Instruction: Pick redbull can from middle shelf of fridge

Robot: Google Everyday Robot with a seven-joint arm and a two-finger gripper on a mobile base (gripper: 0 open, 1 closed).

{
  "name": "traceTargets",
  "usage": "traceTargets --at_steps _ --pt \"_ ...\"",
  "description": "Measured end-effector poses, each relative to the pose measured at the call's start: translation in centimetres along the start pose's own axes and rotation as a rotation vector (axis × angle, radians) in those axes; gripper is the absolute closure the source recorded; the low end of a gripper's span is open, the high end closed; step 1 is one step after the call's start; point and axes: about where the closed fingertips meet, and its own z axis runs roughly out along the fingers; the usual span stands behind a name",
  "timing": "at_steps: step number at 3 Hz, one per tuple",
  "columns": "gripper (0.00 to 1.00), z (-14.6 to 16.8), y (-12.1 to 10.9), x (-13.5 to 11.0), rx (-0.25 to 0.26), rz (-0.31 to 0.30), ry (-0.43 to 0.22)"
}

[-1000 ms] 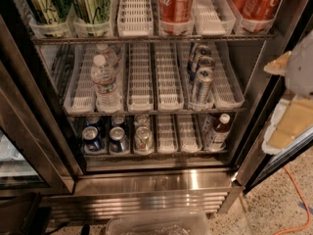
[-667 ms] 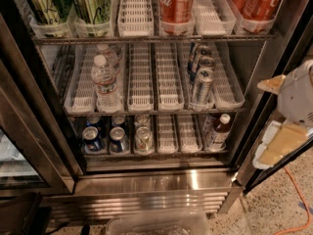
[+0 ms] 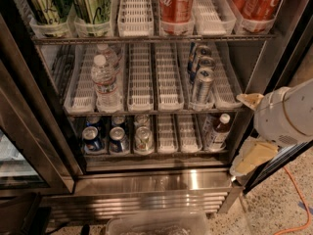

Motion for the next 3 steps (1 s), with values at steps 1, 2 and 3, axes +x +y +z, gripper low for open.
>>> traceTargets --at_steps 1,2,3 --pt "0.00 0.5 0.6 -0.3 0.033 0.015 -0.031" --pt "0.00 2.6 2.6 -1.2 0.082 0.052 -0.117" --pt "0.00 5.0 2.7 -3.2 0.160 0.101 -0.230"
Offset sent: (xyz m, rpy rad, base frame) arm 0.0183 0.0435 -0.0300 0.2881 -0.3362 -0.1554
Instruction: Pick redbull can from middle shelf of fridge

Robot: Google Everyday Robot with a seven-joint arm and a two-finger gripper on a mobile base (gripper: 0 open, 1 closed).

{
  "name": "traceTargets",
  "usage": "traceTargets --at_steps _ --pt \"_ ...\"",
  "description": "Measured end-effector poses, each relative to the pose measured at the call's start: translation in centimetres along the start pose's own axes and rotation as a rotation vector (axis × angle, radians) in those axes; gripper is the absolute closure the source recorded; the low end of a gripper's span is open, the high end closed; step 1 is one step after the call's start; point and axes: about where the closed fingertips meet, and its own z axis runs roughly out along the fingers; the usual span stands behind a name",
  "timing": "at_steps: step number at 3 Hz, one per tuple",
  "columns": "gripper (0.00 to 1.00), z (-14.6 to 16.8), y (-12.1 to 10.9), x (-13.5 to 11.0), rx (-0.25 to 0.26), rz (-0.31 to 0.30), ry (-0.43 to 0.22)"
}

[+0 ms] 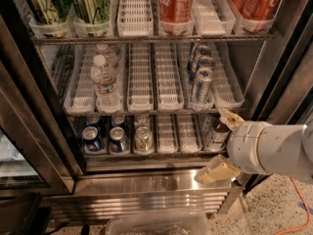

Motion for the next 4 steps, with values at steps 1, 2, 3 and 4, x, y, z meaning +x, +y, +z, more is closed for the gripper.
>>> traceTargets --at_steps 1,2,3,4 --pt "0.00 2.1 -1.5 -1.5 0.112 0.029 -0.087" --pt "0.00 3.1 -5.4 -1.5 0.249 0.088 -0.129" --pt "0.00 2.9 -6.5 -1.3 0.294 0.091 -0.121" --pt "0.00 2.9 -6.6 -1.6 0.307 0.093 -0.126"
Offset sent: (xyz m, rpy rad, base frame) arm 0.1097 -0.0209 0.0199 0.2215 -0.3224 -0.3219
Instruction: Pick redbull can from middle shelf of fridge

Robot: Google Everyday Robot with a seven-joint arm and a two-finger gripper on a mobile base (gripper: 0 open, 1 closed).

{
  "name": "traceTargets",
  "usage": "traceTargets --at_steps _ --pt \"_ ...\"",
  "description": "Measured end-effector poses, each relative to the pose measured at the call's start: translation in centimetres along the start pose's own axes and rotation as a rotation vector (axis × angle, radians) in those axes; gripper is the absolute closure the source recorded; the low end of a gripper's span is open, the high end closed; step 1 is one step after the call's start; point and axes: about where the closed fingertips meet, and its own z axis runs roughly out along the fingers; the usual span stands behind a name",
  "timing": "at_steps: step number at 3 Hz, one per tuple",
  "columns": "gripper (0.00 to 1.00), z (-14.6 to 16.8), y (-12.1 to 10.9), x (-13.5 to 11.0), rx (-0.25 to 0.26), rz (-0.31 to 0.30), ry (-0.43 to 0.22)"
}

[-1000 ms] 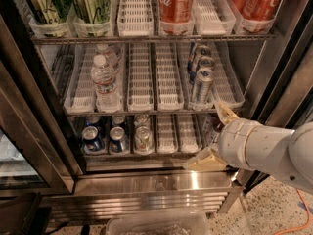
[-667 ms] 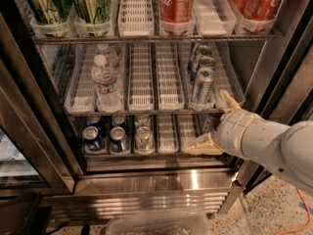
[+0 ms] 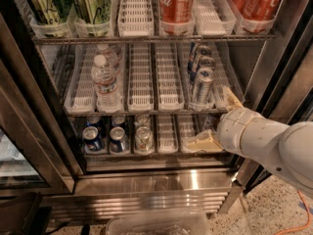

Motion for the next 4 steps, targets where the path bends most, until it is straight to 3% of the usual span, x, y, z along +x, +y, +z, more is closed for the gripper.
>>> traceTargets --at_steps 1,2,3,4 --pt "0.00 0.4 -3.0 0.6 0.107 0.057 -0.042" --pt "0.00 -0.3 -7.1 4.8 0.287 0.107 -0.060" --pt "0.00 0.2 -6.8 6.7 0.377 0.187 -0.114" --pt "0.00 1.4 -6.0 3.5 0.363 0.208 -0.186"
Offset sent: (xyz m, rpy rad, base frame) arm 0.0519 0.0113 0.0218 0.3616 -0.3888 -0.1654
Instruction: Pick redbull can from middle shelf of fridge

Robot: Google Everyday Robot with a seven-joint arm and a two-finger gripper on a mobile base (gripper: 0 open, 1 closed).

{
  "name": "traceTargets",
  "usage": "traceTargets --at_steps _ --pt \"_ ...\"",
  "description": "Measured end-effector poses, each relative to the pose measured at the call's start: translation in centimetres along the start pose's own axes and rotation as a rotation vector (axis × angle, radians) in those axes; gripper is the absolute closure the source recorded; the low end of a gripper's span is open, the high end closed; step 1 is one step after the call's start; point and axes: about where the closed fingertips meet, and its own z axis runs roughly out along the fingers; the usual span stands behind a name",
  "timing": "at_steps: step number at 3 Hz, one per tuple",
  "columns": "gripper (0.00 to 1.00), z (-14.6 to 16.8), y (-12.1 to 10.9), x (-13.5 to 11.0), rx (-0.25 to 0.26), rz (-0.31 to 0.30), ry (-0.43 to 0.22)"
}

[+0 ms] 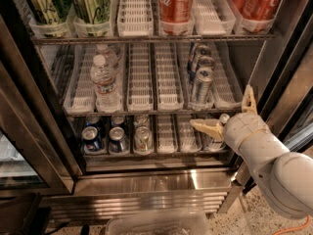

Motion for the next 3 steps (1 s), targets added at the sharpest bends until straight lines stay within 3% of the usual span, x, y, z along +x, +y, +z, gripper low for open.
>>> traceTargets --at_steps 1,3 --pt "0.00 -0.2 0.1 0.1 0.002 0.005 0.003" --pt "0.00 -0.3 2.6 -1.2 -0.010 0.125 -0.027"
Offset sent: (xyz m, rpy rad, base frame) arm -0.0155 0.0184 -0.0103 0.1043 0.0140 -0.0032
